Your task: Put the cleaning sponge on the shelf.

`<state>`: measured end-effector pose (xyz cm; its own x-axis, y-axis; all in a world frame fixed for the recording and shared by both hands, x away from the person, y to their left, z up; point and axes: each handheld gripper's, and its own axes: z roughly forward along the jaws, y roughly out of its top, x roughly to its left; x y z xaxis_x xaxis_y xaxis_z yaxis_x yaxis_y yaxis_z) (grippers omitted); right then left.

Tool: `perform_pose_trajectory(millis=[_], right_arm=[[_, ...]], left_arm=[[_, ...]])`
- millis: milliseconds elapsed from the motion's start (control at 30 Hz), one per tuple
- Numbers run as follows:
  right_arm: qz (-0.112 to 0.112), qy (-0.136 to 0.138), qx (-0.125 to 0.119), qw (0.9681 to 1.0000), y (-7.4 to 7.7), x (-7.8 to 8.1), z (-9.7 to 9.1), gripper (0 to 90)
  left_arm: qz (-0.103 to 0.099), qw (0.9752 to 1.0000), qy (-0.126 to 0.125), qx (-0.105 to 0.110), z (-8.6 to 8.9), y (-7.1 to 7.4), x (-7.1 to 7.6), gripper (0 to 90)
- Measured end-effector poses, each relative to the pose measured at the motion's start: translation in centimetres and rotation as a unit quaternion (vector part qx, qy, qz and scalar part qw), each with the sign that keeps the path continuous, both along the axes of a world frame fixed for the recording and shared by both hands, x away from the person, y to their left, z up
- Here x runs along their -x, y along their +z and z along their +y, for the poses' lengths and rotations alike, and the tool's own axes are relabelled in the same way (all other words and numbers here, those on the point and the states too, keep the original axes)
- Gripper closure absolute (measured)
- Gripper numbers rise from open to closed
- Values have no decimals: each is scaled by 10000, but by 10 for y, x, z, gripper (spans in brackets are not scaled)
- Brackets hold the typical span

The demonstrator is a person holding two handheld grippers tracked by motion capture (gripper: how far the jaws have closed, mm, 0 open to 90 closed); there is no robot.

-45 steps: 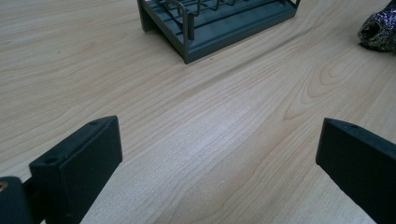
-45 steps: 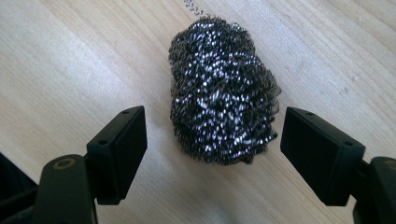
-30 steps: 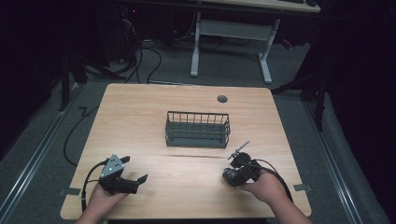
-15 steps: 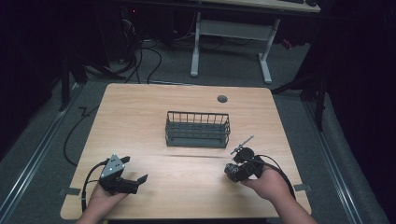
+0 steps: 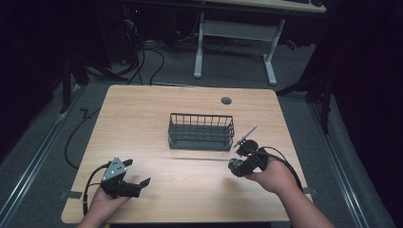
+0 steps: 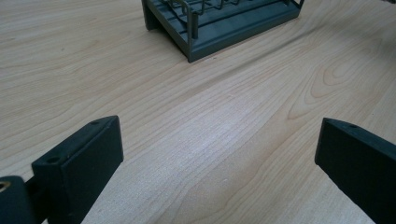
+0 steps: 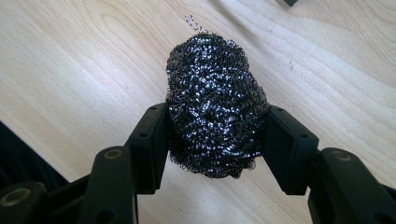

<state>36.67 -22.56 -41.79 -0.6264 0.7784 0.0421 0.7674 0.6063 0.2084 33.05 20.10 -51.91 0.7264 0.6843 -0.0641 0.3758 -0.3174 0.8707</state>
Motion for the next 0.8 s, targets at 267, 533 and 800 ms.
perform_pose_trajectory(millis=[267, 533, 800], right_arm=[[32, -45, -12, 10000, 19, -15, 7, 452], [103, -140, -50, 9998, 32, -28, 14, 453], [33, -160, -121, 9998, 45, -46, 17, 453]], left_arm=[[-60, 10000, -1, 4, 0, 1, 0, 16], [-20, 9999, -108, 0, -2, 0, 1, 16], [-24, 10000, -93, 20, -2, 0, 1, 16]])
